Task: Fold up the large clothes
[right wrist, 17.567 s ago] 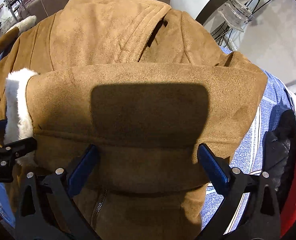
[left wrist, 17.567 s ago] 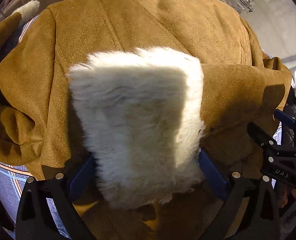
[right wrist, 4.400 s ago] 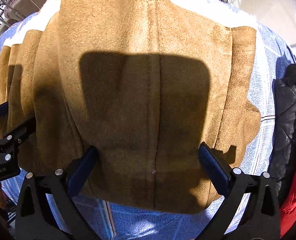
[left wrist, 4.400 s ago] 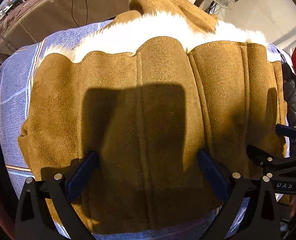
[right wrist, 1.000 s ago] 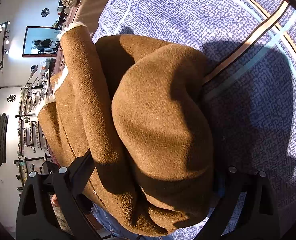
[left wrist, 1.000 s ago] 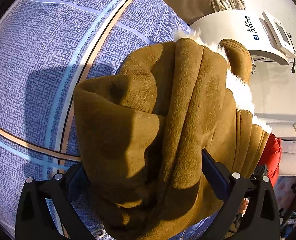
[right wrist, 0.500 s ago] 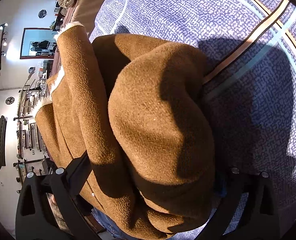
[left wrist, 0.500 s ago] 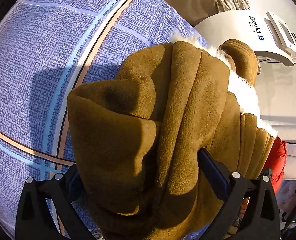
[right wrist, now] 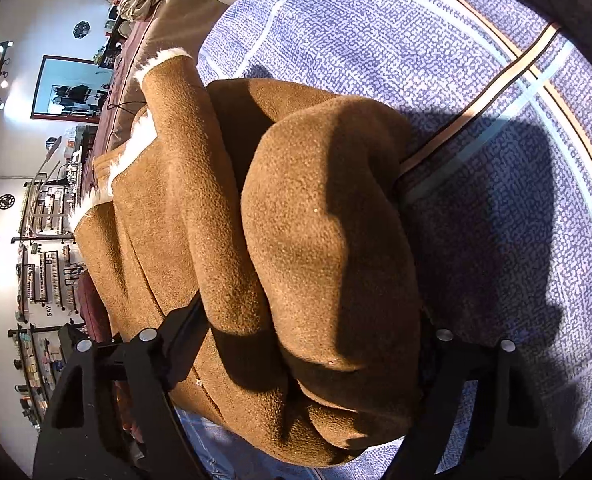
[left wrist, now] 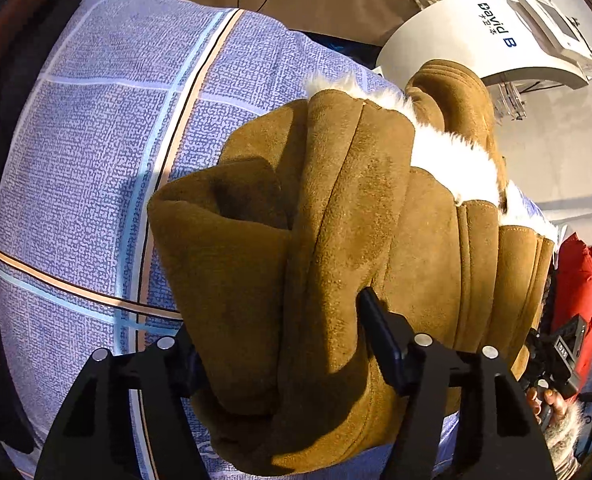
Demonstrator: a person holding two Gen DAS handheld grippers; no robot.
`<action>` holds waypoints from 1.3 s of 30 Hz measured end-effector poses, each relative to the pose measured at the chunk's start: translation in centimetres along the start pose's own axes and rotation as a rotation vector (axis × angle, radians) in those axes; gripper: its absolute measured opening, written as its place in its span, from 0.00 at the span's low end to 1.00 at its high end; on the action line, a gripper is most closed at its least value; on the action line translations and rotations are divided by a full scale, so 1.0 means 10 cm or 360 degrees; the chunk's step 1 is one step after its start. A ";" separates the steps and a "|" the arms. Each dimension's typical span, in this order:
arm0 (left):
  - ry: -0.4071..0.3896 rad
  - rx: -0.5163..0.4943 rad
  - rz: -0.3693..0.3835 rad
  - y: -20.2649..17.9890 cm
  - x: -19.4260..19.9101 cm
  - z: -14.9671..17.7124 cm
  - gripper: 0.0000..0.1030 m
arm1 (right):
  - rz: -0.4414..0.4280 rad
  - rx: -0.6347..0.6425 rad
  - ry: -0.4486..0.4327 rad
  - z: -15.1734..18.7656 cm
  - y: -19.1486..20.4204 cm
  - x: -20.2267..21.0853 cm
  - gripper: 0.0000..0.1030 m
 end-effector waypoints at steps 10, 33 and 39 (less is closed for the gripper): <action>-0.0056 -0.0177 -0.0012 -0.15 0.60 0.21 0.46 | 0.0096 0.0236 -0.0071 0.28 0.44 0.49 0.57; -0.0231 -0.0899 0.0190 -2.12 1.98 0.61 0.41 | 0.0135 0.0749 -0.0538 0.99 1.26 2.52 0.47; -0.0368 -0.1273 0.0424 -3.79 2.25 0.52 0.41 | 0.0151 0.0641 -0.1004 0.66 1.04 3.74 0.47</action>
Point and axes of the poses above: each gripper's, at about its wrist camera, not at the fingertips, and x roughly against the way its jaws point, y to its left, z to its underside, the point moved 8 cm from there along -x, roughly the way its jaws point, and after that the axes turned 3 degrees about x, right-handed, at the moved point
